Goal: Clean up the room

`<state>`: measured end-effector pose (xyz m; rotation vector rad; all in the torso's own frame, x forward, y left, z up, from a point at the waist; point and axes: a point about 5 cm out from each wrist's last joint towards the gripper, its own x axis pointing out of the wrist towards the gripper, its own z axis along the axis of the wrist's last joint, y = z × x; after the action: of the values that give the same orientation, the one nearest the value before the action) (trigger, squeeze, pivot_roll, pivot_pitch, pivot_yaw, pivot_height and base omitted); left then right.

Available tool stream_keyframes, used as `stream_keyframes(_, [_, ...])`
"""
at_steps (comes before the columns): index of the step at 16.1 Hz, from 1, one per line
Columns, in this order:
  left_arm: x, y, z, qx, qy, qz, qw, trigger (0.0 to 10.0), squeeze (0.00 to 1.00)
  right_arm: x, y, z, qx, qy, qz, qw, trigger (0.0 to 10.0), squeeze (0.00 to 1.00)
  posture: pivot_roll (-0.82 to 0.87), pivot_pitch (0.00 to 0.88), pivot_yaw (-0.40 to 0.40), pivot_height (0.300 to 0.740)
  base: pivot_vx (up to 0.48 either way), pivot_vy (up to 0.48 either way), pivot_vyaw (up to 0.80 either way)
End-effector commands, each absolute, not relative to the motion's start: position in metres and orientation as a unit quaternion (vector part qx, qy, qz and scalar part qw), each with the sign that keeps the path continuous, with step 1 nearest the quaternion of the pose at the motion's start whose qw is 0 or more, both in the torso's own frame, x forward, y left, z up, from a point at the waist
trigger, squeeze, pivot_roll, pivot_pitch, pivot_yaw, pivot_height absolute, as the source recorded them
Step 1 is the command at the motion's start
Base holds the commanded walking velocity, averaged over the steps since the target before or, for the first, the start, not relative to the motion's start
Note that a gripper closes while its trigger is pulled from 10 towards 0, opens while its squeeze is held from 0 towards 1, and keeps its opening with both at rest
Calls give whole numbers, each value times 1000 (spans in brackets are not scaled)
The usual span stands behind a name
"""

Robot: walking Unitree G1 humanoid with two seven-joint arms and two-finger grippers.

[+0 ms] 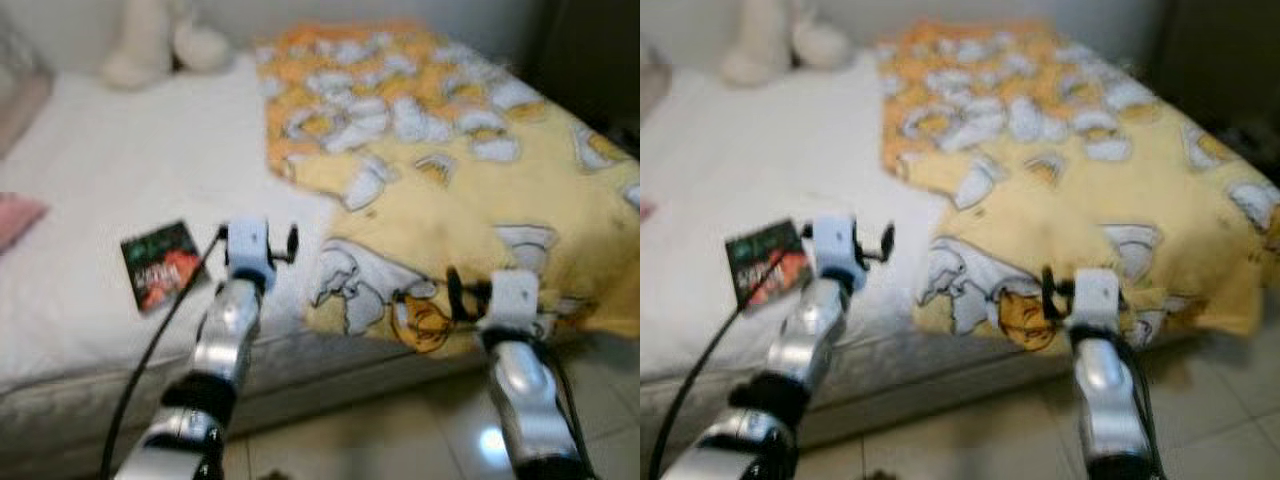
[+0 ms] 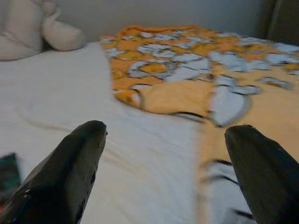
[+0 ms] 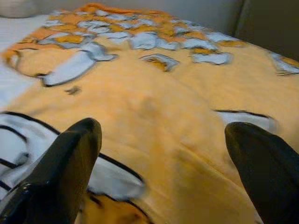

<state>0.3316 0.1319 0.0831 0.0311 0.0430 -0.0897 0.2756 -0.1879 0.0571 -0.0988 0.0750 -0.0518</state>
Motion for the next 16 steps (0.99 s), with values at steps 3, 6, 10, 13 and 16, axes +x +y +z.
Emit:
stream_keyframes(3, [332,137,76,22,42,-29,998,10000,0,271,-191,51,-57,54,-18,997,10000,0,-201,0,57,740,156,0,-402])
stream_keyframes(6, [333,147,64,10,87,-40,995,10000,0,268,-191,47,-55,63,-10,996,10000,0,-200,0,52,740,0,0,0])
stream_keyframes(10, [306,159,7,31,280,-107,953,10000,0,253,-191,47,-60,74,26,995,10000,0,-233,44,13,740,0,0,0])
stream_keyframes(13, [315,144,13,-22,277,-116,954,10000,0,222,-196,17,-56,184,90,977,10000,0,-275,123,-25,740,0,0,0])
stream_keyframes(16, [340,122,45,-68,205,-125,968,10000,0,207,-205,22,-66,191,101,974,10000,0,-322,132,-27,740,0,0,0])
